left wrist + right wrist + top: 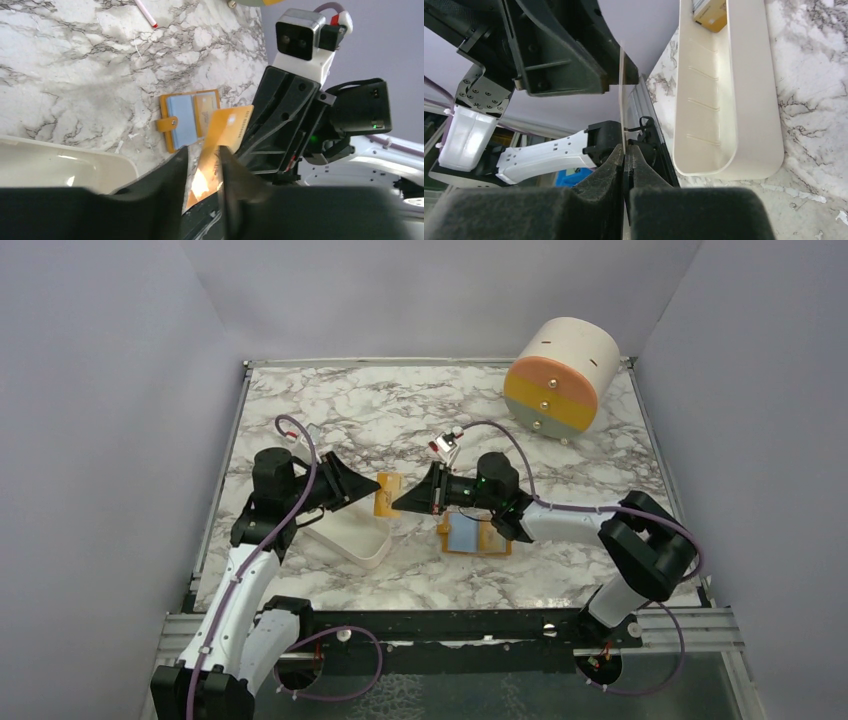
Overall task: Put the credit cards into the card holder
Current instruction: Pick up the credit card from the storage box, then insert the credit card into the card holder.
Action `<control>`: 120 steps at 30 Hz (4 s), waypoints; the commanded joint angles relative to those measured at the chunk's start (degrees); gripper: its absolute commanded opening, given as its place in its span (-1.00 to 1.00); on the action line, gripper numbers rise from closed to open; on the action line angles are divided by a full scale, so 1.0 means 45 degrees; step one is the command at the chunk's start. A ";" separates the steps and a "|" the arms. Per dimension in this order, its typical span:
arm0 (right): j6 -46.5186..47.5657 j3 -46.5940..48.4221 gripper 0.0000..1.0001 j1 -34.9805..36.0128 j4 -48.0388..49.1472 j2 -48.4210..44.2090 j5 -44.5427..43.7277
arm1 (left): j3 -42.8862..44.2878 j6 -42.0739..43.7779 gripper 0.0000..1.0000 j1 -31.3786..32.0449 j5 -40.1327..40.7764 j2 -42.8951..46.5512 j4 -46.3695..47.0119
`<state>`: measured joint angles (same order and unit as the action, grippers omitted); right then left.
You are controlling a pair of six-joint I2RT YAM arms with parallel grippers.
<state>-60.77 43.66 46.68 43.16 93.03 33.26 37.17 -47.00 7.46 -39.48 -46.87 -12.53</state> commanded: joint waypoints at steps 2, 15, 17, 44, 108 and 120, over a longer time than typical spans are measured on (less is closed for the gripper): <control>0.0881 -0.0442 -0.98 0.0087 -0.0501 -0.1090 -0.0761 | 0.0448 0.0703 -0.01 -0.0037 0.0120 -0.0154 -0.0527; 0.4900 0.0153 -0.98 0.0060 -0.8672 -0.4317 -0.4354 | 0.0769 0.2523 0.98 0.0027 0.0576 -0.1107 -0.1272; 0.5402 0.0404 -0.98 0.0057 -0.9805 -0.4491 -0.4925 | 0.0900 0.2737 0.99 0.0147 0.0679 -0.1312 -0.1289; 0.6347 -0.0842 -0.98 -0.4006 -1.3454 -0.4501 -0.3175 | 0.3310 0.3629 -0.04 0.6700 0.4075 -0.7804 0.0705; 0.4134 -0.4371 -0.98 -0.6407 -0.9042 -0.2443 0.2385 | 0.0845 0.1877 -1.00 0.8908 0.5708 -1.0715 0.2583; 0.4596 -0.4187 -0.98 -0.6410 -0.8847 -0.2151 0.1980 | 0.0708 0.1891 -1.00 0.8937 0.5712 -1.0795 0.2605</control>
<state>-41.80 23.55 17.89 2.11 83.22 44.66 42.68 -38.89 46.48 -14.22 -93.27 2.33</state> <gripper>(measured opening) 0.015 0.009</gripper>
